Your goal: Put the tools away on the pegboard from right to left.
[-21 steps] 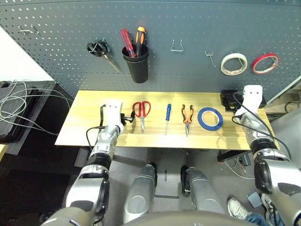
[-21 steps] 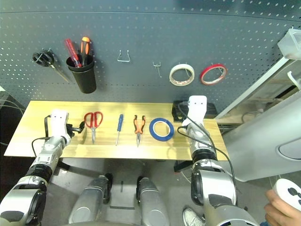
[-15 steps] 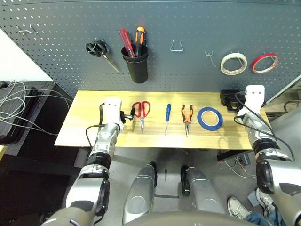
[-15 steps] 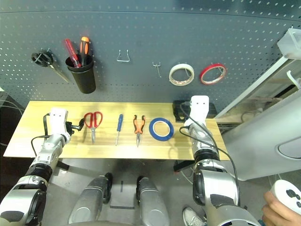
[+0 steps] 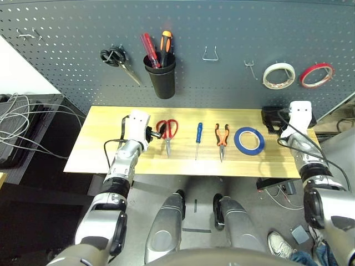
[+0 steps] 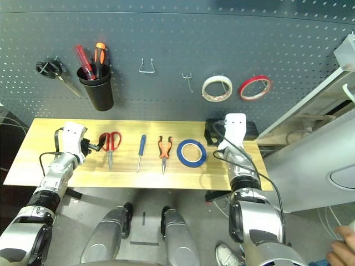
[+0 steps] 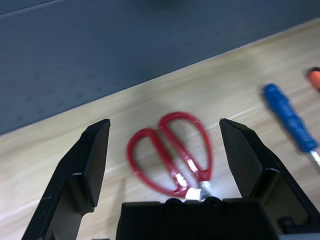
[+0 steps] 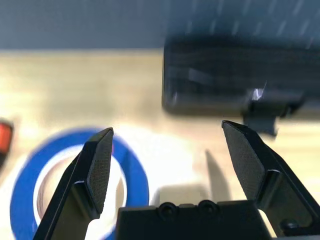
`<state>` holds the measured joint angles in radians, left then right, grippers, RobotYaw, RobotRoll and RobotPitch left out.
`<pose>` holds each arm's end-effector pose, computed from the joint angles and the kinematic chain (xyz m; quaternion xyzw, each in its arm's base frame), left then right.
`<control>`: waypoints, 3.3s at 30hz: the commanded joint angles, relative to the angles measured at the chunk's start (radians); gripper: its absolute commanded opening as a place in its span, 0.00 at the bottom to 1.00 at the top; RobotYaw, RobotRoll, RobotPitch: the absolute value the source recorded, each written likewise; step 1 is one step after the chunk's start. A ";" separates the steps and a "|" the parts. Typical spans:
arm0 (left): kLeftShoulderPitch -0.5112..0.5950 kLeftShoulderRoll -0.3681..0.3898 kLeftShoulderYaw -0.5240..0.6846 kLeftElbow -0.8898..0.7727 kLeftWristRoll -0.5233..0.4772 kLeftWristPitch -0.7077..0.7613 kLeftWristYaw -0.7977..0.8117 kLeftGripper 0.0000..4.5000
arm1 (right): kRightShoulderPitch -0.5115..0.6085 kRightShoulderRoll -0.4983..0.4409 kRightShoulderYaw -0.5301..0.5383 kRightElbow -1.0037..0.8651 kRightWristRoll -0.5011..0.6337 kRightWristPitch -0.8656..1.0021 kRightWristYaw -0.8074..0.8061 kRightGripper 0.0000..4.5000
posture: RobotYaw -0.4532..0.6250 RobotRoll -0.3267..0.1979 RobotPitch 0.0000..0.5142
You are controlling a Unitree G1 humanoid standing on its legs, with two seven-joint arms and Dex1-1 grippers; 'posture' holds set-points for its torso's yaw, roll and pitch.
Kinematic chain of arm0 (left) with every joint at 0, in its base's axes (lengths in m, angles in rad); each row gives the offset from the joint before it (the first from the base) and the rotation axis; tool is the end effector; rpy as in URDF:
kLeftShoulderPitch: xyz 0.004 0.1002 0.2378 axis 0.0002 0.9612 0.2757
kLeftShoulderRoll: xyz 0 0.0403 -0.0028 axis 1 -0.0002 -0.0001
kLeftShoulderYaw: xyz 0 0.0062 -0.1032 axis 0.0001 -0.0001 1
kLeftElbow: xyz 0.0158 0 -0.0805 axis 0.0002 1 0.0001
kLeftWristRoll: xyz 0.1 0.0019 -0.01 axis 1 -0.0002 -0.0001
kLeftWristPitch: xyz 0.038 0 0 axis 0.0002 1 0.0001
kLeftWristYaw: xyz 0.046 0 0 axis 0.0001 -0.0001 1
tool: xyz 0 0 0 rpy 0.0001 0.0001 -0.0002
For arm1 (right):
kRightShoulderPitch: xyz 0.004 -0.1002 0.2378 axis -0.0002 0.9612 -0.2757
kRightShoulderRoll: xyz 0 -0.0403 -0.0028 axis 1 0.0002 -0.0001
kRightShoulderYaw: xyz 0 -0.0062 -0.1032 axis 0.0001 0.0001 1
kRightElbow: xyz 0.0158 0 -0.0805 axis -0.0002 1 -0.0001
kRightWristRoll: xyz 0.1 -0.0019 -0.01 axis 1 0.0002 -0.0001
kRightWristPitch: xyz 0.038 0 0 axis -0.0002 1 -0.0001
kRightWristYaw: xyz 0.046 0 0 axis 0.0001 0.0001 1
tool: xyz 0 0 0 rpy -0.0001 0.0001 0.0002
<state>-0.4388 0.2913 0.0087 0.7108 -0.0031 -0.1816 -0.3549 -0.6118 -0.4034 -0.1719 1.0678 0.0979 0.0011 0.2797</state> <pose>0.2782 0.2107 0.0377 0.1309 0.0679 -0.1617 0.9758 0.2865 -0.2675 0.0372 -0.0373 0.2041 -0.0062 0.9782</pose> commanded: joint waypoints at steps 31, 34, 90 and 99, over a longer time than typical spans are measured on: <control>0.176 -0.006 -0.189 -0.273 0.061 -0.026 -0.170 1.00 | -0.004 0.058 0.055 0.039 -0.066 0.203 -0.082 0.87 | 0.49 0.62 0.61; 0.177 -0.004 -0.187 -0.274 0.059 -0.026 -0.171 1.00 | -0.009 0.058 0.051 0.035 -0.065 0.221 -0.099 0.62 | 0.50 0.62 0.60; 0.062 0.003 -0.130 -0.183 0.044 -0.179 -0.132 1.00 | 0.149 -0.045 0.237 -0.609 -0.321 -0.448 -0.037 0.16 | 0.49 0.62 0.44; 0.057 0.007 -0.128 -0.179 0.044 -0.191 -0.135 1.00 | 0.167 -0.068 0.211 -0.651 -0.343 -0.521 -0.101 0.16 | 0.49 0.62 0.42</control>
<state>-0.3888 0.2949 -0.1200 0.5166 0.0371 -0.3615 -0.4864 -0.4648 -0.4613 0.0512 0.4387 -0.2371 -0.4999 0.1893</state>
